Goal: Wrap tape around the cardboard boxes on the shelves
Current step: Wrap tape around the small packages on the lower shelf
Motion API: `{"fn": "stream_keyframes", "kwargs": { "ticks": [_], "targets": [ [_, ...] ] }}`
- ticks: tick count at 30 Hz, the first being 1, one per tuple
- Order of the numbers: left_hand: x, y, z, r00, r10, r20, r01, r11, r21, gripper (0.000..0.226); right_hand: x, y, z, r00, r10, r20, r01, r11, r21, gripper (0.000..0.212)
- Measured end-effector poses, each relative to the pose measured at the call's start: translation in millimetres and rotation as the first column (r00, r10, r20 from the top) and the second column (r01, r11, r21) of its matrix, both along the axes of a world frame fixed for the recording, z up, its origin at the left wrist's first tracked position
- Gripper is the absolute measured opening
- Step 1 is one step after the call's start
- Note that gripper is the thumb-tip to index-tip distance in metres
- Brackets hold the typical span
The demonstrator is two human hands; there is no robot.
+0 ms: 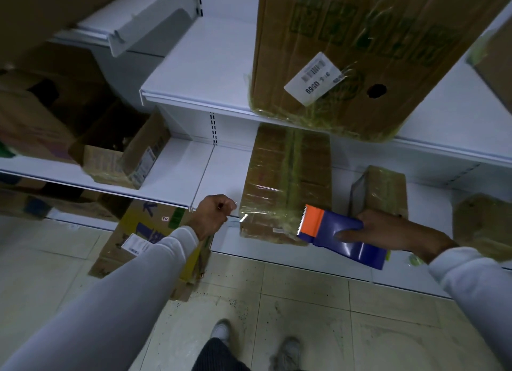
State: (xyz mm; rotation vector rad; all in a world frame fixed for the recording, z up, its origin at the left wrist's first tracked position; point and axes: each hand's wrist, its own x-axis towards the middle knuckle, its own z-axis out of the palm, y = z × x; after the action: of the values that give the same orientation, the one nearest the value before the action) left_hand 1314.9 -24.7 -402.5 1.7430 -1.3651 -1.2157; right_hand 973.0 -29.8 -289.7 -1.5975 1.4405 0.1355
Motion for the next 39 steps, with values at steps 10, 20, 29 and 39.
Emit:
{"fn": "stream_keyframes", "kwargs": {
  "ticks": [10,20,29,39],
  "targets": [
    [-8,14,2,0.981,0.092,0.170,-0.059,0.980,-0.188,0.046,4,-7,-10,0.999,-0.032,0.007,0.032,1.000,0.000,0.032],
    [-19,3,2,0.920,-0.179,0.349,0.266,0.939,-0.220,0.048,2,-9,-14,0.999,-0.030,0.013,0.030,0.999,0.037,0.034],
    [-41,-24,26,0.493,-0.260,0.830,0.689,0.699,-0.191,0.102,-5,-9,-22,1.000,-0.015,0.027,0.015,1.000,0.011,0.028],
    [-71,-42,-4,0.281,-0.447,0.850,0.839,0.544,0.009,0.065,-20,-11,-24,0.999,0.011,0.046,-0.013,0.999,0.039,0.027]
  ]
}}
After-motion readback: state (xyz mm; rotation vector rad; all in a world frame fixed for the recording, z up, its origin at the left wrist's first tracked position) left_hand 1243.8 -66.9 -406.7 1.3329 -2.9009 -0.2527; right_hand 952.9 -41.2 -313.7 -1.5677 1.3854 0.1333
